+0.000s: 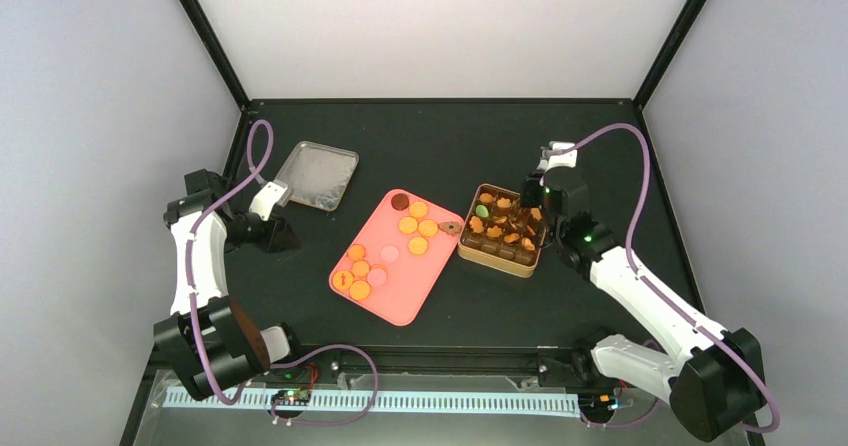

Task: Pack the cookies
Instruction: Adjust the fake cookies in the empty pocket of the box.

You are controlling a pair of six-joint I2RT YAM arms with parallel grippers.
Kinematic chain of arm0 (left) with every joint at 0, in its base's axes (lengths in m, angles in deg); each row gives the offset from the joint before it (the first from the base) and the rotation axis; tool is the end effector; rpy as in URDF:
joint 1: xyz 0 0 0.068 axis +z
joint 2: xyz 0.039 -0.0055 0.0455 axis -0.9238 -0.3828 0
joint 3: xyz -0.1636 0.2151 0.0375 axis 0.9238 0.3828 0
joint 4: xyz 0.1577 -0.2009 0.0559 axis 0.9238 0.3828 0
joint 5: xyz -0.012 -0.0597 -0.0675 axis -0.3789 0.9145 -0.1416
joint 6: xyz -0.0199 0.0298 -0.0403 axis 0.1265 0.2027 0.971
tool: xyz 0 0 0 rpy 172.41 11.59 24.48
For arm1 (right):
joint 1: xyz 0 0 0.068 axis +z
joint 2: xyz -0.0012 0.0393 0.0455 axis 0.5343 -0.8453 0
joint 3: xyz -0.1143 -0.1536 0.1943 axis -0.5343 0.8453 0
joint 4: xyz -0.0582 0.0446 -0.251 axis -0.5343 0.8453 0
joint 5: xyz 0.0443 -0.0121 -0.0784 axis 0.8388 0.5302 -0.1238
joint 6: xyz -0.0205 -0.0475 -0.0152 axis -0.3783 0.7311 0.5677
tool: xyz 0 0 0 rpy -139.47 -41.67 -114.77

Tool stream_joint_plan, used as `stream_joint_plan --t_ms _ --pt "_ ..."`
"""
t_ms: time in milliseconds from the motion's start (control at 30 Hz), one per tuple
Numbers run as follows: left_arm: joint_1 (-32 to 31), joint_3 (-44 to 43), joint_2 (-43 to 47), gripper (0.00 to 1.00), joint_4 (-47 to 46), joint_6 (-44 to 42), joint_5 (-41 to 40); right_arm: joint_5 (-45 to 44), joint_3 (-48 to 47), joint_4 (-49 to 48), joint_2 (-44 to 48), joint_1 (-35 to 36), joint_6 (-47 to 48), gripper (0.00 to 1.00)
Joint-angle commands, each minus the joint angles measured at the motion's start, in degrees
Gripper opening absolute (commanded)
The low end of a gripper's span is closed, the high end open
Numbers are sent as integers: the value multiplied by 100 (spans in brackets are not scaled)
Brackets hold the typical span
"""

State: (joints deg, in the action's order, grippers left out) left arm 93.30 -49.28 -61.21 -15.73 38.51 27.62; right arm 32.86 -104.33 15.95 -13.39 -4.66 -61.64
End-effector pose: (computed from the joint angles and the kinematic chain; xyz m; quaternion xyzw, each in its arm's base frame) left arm 0.1900 0.0670 0.2650 0.2140 0.9139 -0.2056 0.2769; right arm 0.2203 0.1001 0.2823 0.0276 0.8207 0.0571 0.5679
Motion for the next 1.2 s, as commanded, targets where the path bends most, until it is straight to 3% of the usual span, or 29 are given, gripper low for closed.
stream_joint_plan --t_ms 0,400,1167 --pt "4 -151 56 45 101 -75 129 -374 -178 64 277 21 131 26" --pt "4 -176 51 45 117 -101 110 -1123 -348 243 280 9 518 27" --pt "4 -137 65 45 125 -119 100 -940 -185 -67 -240 -114 370 28"
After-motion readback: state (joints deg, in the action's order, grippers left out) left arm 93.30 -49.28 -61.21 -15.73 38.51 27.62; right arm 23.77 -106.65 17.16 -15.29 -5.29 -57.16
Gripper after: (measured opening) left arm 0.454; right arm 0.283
